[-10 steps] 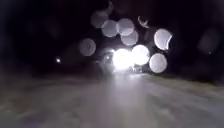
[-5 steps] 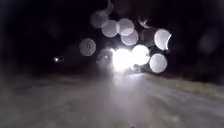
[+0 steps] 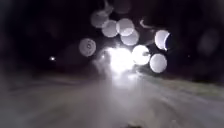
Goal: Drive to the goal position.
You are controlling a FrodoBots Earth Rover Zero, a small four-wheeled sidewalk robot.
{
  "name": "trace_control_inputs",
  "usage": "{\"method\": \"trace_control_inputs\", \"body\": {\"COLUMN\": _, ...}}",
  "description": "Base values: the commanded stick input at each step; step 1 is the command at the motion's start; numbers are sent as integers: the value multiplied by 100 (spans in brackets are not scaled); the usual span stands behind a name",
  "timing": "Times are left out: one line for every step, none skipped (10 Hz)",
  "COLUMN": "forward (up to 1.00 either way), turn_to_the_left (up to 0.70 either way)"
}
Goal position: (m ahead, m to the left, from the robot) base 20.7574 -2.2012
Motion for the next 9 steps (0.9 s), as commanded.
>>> {"method": "trace_control_inputs", "body": {"forward": 70, "turn_to_the_left": -6}}
{"method": "trace_control_inputs", "body": {"forward": 70, "turn_to_the_left": -14}}
{"method": "trace_control_inputs", "body": {"forward": 70, "turn_to_the_left": -12}}
{"method": "trace_control_inputs", "body": {"forward": 70, "turn_to_the_left": -4}}
{"method": "trace_control_inputs", "body": {"forward": 70, "turn_to_the_left": 0}}
{"method": "trace_control_inputs", "body": {"forward": 70, "turn_to_the_left": 0}}
{"method": "trace_control_inputs", "body": {"forward": 70, "turn_to_the_left": 0}}
{"method": "trace_control_inputs", "body": {"forward": 70, "turn_to_the_left": 0}}
{"method": "trace_control_inputs", "body": {"forward": 70, "turn_to_the_left": -3}}
